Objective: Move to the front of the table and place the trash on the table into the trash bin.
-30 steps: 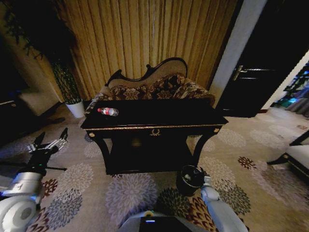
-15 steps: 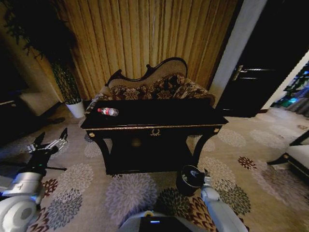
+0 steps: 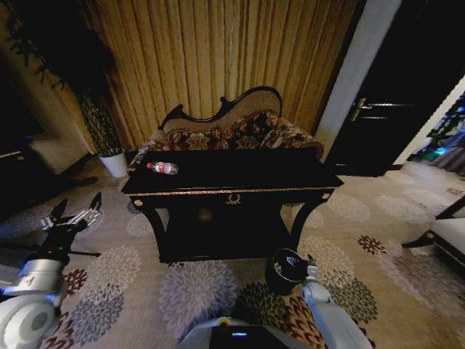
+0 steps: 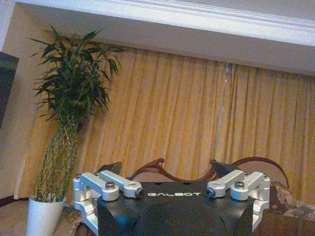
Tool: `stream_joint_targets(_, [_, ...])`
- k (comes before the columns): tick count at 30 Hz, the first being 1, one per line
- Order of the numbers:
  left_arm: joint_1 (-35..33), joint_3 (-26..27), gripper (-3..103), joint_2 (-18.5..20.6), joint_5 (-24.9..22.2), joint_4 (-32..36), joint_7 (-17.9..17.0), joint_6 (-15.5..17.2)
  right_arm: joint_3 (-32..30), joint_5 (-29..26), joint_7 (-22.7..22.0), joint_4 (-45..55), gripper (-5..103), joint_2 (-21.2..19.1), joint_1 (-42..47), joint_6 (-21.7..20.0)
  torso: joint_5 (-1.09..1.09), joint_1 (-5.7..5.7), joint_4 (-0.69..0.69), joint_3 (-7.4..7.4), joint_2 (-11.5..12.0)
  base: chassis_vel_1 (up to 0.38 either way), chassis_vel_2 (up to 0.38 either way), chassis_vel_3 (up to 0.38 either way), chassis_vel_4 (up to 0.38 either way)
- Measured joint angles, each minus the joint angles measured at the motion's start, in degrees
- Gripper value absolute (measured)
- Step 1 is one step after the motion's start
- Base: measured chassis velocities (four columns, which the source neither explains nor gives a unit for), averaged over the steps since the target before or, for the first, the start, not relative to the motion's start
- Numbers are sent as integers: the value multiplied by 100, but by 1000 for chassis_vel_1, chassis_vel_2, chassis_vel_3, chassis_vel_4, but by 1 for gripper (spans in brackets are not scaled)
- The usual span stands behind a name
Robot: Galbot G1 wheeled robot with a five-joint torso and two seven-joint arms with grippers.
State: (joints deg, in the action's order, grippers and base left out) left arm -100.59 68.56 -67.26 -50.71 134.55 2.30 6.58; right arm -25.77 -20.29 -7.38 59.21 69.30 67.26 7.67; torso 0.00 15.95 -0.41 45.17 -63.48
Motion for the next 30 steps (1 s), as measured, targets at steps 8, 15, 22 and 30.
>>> stream_joint_targets(8, [19,-5,100,-3,1,-2,0,0,-119,-492,-1,982,100,-76,192,-347,-1,0,1,0,0,0,0,0,0])
stream_joint_targets(15, [16,21,100,-10,-2,4,-2,0,-274,-622,-2,1975,100,-173,433,-485,-1,0,0,0,0,0,0,0,0])
stream_joint_targets(22, [30,-44,100,-51,18,4,-3,-2,-423,-559,-8,3468,100,-223,754,-576,-1,0,0,0,0,0,0,0,0])
stream_joint_targets(30, [35,-36,100,-48,34,2,-6,-3,-591,-747,-33,5039,100,-255,1068,-1335,-1,0,1,0,0,0,0,0,0])
